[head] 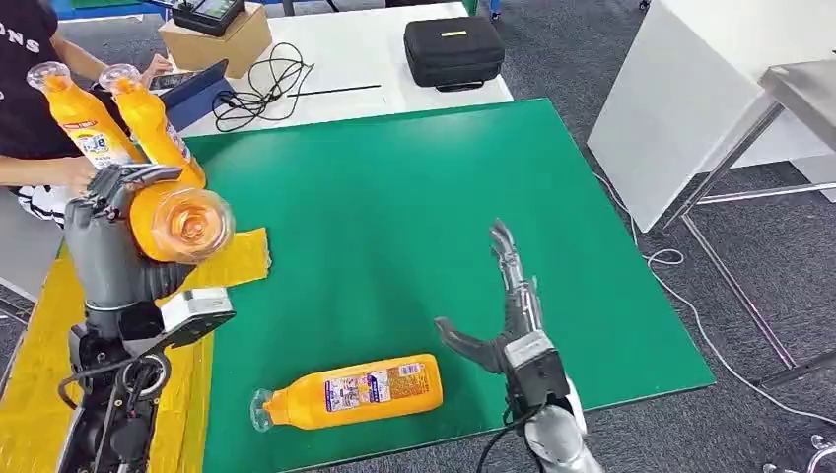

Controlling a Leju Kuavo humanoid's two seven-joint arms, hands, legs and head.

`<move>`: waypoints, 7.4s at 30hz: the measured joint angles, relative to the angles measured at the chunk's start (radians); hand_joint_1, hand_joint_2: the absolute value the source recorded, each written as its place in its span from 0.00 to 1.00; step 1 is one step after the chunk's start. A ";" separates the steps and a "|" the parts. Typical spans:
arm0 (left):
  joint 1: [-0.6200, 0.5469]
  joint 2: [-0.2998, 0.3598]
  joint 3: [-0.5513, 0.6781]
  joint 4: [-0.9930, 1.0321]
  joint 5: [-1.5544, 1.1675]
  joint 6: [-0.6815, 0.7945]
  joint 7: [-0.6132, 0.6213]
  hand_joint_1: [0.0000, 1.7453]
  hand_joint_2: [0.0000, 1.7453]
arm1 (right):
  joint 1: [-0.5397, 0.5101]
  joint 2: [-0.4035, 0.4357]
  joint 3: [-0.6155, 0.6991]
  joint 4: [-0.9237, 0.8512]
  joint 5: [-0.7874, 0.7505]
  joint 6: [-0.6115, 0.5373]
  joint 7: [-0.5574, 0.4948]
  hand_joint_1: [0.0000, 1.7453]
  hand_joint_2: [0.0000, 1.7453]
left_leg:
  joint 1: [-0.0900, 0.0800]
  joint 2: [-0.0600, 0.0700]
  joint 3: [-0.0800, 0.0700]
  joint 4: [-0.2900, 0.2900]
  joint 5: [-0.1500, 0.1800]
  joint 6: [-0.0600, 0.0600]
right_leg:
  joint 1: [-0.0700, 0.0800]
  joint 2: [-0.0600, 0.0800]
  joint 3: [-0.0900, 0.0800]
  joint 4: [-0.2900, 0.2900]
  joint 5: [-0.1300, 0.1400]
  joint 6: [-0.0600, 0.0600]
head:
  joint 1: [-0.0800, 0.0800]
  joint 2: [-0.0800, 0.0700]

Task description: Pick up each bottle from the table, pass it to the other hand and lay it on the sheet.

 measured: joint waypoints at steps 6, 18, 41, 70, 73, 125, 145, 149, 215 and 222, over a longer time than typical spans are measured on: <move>-0.119 0.081 -0.073 0.052 -0.439 -0.203 0.105 1.00 1.00 | 0.014 -0.010 -0.060 -0.054 -0.023 0.068 0.008 0.00 1.00 | 0.000 0.000 0.002 0.000 0.002 0.000 | 0.000 0.000 0.001 0.000 0.000 0.000 | 0.000 0.000; -0.327 0.144 -0.262 0.525 -0.621 -0.308 0.246 1.00 1.00 | 0.004 0.022 -0.124 -0.057 0.019 0.130 0.018 0.00 1.00 | 0.000 0.001 0.001 0.000 0.002 0.000 | 0.000 0.001 0.001 0.001 0.002 -0.001 | 0.000 0.000; -0.489 0.153 -0.214 1.091 -0.613 -0.424 0.386 0.00 1.00 | 0.002 0.061 -0.150 -0.056 0.138 0.092 0.082 0.00 1.00 | 0.001 0.001 0.001 0.000 0.002 -0.001 | 0.001 0.001 0.001 0.001 0.001 -0.001 | 0.001 0.000; -0.441 0.103 -0.143 1.118 -0.469 -0.293 0.212 0.00 1.00 | 0.032 0.080 -0.143 -0.041 0.332 0.141 0.110 0.00 1.00 | 0.001 0.000 0.001 0.000 0.002 -0.001 | 0.001 0.001 0.001 0.001 0.001 -0.001 | 0.000 0.000; -0.368 0.078 -0.131 0.928 -0.226 -0.345 0.058 0.00 1.00 | 0.034 0.063 -0.108 -0.057 0.453 0.179 0.119 0.00 1.00 | 0.001 0.000 0.000 0.000 0.001 -0.001 | 0.000 0.001 0.001 0.001 0.001 0.000 | 0.001 0.000; -0.014 -0.041 0.031 0.260 0.500 -0.423 -0.238 0.00 1.00 | -0.232 -0.185 0.412 0.348 0.359 0.368 0.266 0.00 1.00 | 0.001 0.000 0.001 0.000 0.001 -0.001 | 0.002 0.000 0.001 0.000 0.001 -0.001 | 0.000 0.000; -0.011 -0.075 0.031 0.238 0.534 -0.421 -0.217 0.00 1.00 | -0.284 -0.082 0.528 0.526 0.627 0.192 0.444 0.86 1.00 | 0.001 0.002 0.002 0.000 0.001 -0.001 | 0.002 0.002 0.001 0.000 0.001 -0.001 | 0.000 0.000; -0.011 -0.085 0.029 0.237 0.538 -0.421 -0.214 0.00 1.00 | -0.296 -0.034 0.542 0.571 0.714 0.155 0.475 0.00 1.00 | 0.002 0.004 0.004 0.000 0.001 -0.001 | 0.002 0.003 0.002 0.000 0.000 -0.001 | 0.000 0.000; -0.033 -0.102 0.077 0.290 0.592 -0.401 -0.236 0.00 1.00 | -0.580 0.169 0.711 0.701 0.514 0.354 0.296 0.00 1.00 | 0.005 0.002 0.001 0.000 0.002 -0.004 | 0.005 0.003 0.000 0.001 0.002 -0.004 | 0.000 0.000; -0.047 -0.101 0.077 0.310 0.605 -0.393 -0.236 0.00 1.00 | -0.587 0.183 0.773 0.768 0.503 0.392 0.301 0.00 1.00 | 0.005 0.002 0.001 0.000 0.002 -0.004 | 0.005 0.003 0.000 0.001 0.002 -0.004 | 0.001 0.000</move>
